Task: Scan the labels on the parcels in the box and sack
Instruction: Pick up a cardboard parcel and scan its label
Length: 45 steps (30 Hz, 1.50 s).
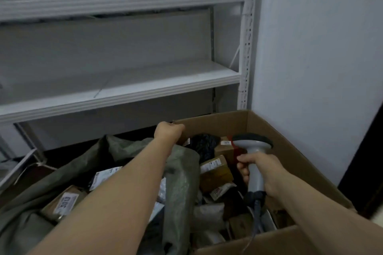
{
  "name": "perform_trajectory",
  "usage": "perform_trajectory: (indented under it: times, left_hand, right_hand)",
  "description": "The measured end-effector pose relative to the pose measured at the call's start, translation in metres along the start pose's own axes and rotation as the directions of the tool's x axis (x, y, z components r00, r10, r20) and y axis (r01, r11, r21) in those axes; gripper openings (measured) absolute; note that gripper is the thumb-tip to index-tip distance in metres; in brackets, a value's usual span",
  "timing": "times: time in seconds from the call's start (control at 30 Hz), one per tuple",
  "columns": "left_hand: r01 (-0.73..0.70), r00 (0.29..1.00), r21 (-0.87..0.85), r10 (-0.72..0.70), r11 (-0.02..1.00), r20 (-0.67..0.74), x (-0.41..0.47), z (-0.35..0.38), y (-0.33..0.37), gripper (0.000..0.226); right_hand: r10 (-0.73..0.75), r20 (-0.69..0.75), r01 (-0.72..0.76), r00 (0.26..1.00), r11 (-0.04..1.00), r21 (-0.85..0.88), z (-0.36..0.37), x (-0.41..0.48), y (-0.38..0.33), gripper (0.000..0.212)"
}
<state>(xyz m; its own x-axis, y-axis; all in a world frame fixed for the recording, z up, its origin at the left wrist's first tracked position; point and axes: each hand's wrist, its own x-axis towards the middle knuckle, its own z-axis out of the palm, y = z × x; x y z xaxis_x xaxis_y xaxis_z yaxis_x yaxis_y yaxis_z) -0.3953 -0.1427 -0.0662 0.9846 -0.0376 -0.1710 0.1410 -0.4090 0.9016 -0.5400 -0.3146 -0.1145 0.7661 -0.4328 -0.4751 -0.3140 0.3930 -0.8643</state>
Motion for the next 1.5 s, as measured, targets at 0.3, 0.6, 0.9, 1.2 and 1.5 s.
perform_trajectory:
  times: [0.3, 0.6, 0.9, 1.2, 1.5]
  left_hand:
    - [0.226, 0.95, 0.183, -0.258, 0.957, 0.174, 0.097, 0.196, -0.081, 0.039]
    - [0.808, 0.521, -0.513, -0.76, 0.291, 0.39, 0.162, 0.297, -0.166, 0.079]
    - [0.733, 0.66, -0.548, -0.617, 0.404, 0.428, 0.144, 0.292, -0.154, 0.016]
    - [0.755, 0.609, -0.572, -0.665, 0.32, 0.432, 0.104, 0.252, -0.121, 0.055]
    - [0.77, 0.621, -0.511, -0.634, 0.382, 0.46, 0.17, 0.318, -0.182, 0.068]
  right_hand:
    - [0.245, -0.001, -0.236, 0.969, 0.936, 0.262, -0.067, 0.151, 0.05, 0.007]
    - [0.288, 0.143, -0.32, 0.947, 0.89, 0.324, -0.098, 0.256, 0.087, 0.003]
    - [0.252, 0.136, -0.281, 0.958, 0.919, 0.278, -0.094, 0.228, 0.079, 0.004]
    - [0.206, 0.065, -0.216, 0.976, 0.942, 0.259, -0.082, 0.185, 0.056, 0.003]
    - [0.303, 0.18, -0.342, 0.936, 0.904, 0.255, -0.091, 0.254, 0.098, 0.003]
